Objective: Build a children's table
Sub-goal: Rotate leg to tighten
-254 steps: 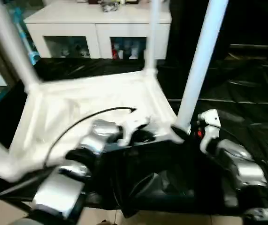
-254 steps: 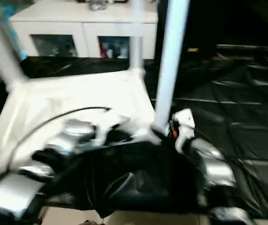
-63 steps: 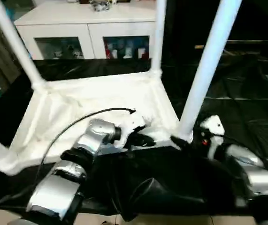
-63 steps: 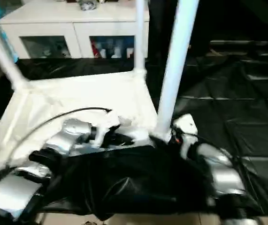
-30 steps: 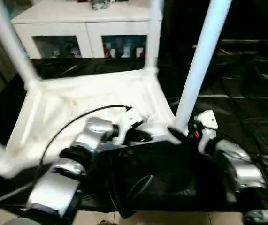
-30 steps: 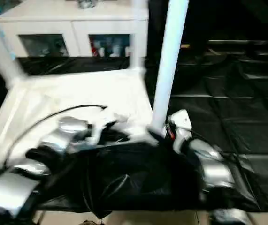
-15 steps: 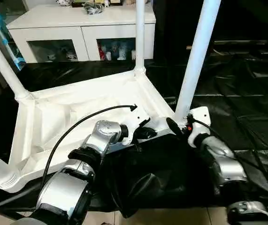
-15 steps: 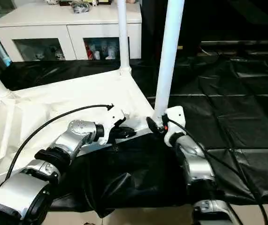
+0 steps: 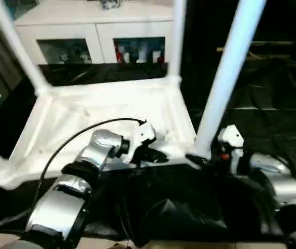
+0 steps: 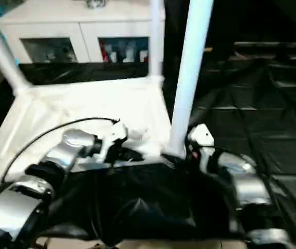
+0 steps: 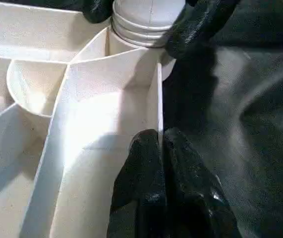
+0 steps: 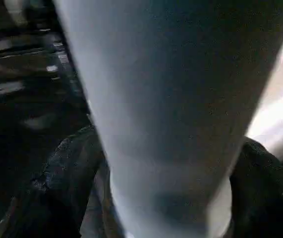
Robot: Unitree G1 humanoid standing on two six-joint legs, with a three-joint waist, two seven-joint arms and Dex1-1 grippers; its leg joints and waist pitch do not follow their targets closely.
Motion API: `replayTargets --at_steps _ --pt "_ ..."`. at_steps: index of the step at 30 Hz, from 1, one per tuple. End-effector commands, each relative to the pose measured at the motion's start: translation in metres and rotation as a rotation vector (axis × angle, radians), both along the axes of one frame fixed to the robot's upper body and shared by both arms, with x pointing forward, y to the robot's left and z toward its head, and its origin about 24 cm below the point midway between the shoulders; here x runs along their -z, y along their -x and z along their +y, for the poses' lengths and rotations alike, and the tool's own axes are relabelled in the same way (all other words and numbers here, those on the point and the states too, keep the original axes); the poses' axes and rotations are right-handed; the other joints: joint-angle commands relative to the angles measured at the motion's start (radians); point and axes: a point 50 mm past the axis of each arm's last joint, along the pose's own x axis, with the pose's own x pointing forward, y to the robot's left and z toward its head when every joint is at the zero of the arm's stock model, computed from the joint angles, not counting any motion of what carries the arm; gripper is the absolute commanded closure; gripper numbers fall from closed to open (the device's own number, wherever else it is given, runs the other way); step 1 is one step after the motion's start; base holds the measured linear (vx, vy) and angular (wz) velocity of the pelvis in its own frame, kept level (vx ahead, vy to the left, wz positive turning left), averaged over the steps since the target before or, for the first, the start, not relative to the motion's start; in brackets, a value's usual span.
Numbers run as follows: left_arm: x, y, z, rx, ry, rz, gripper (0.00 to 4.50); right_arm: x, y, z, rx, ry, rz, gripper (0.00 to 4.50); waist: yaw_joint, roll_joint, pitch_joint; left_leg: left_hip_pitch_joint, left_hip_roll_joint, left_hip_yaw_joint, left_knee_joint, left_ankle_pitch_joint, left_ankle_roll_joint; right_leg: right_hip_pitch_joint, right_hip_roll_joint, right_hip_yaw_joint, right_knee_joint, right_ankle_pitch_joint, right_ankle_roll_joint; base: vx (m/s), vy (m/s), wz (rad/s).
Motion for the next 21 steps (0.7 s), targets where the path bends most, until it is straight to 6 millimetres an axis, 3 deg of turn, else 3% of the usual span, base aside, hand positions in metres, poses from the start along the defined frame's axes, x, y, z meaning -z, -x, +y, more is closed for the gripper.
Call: replayTargets --at_steps 1,3,5,8,11,14,16,18,20,21 --pt "-0.002 0.004 -0.002 0.06 0.026 0.024 4.5 0.008 0.009 0.003 -0.073 0.009 0.076 0.86 0.004 -0.028 -0.073 0.027 0.06 -0.031 -0.043 -0.028 0.202 0.042 -0.035 0.019 -0.021 0.139 -0.297 0.0 0.0 0.0" --pt "-0.003 0.003 0.0 0.052 0.028 0.017 4.5 0.008 0.011 0.002 -0.094 0.016 0.086 0.86 0.007 -0.027 -0.068 0.026 0.061 -0.03 -0.044 -0.06 0.204 0.04 -0.036 0.016 -0.027 0.087 -0.295 0.0 0.0 0.0" --pt "-0.003 0.002 0.002 0.046 0.028 0.013 4.5 0.008 0.012 0.001 -0.106 0.011 0.096 1.1 0.009 -0.027 -0.063 0.028 0.065 -0.032 -0.053 -0.127 0.17 0.039 -0.036 0.017 -0.037 -0.028 -0.282 0.0 0.0 0.0" --pt "-0.002 0.003 0.002 0.049 0.031 0.017 4.5 0.007 0.013 0.002 -0.112 -0.001 0.104 1.23 0.007 -0.028 -0.058 0.033 0.067 -0.032 -0.064 -0.201 0.117 0.037 -0.037 0.02 -0.048 -0.129 -0.267 0.0 0.0 0.0" --pt "-0.002 0.004 0.001 0.053 0.033 0.02 4.5 0.007 0.014 0.003 -0.118 -0.006 0.109 1.62 0.006 -0.029 -0.056 0.034 0.067 -0.033 -0.068 -0.223 0.091 0.039 -0.039 0.023 -0.052 -0.162 -0.254 0.0 0.0 0.0" --pt "-0.001 0.004 -0.001 0.037 0.039 0.013 4.5 0.012 0.018 0.006 -0.121 -0.01 0.124 1.75 0.006 -0.03 -0.058 0.034 0.067 -0.033 -0.066 -0.207 0.091 0.039 -0.039 0.023 -0.049 -0.138 -0.254 0.0 0.0 0.0" --pt "-0.001 -0.001 -0.007 -0.039 0.048 -0.007 4.5 0.019 0.017 0.008 -0.029 -0.016 0.125 1.8 0.007 -0.03 -0.06 0.032 0.065 -0.032 -0.063 -0.174 0.105 0.039 -0.038 0.023 -0.045 -0.095 -0.258 0.0 0.0 0.0" --pt "0.0 -0.003 -0.009 -0.073 0.042 -0.017 4.5 0.022 0.016 0.008 0.011 -0.016 0.121 1.8 0.005 -0.03 -0.059 0.032 0.063 -0.031 -0.063 -0.181 0.104 0.039 -0.038 0.022 -0.047 -0.109 -0.257 0.0 0.0 0.0" --pt "0.001 -0.011 -0.02 -0.206 0.031 -0.051 4.5 0.038 0.006 0.014 0.233 0.027 0.11 1.81 -0.002 -0.024 -0.051 0.034 0.062 -0.032 -0.071 -0.245 0.068 0.03 -0.036 0.023 -0.059 -0.207 -0.241 0.0 0.0 0.0" --pt "0.001 -0.012 -0.022 -0.222 0.032 -0.054 4.5 0.04 0.005 0.014 0.263 0.033 0.109 1.81 -0.006 -0.025 -0.05 0.037 0.061 -0.034 -0.075 -0.276 0.047 0.028 -0.038 0.023 -0.064 -0.25 -0.231 0.0 0.0 0.0"
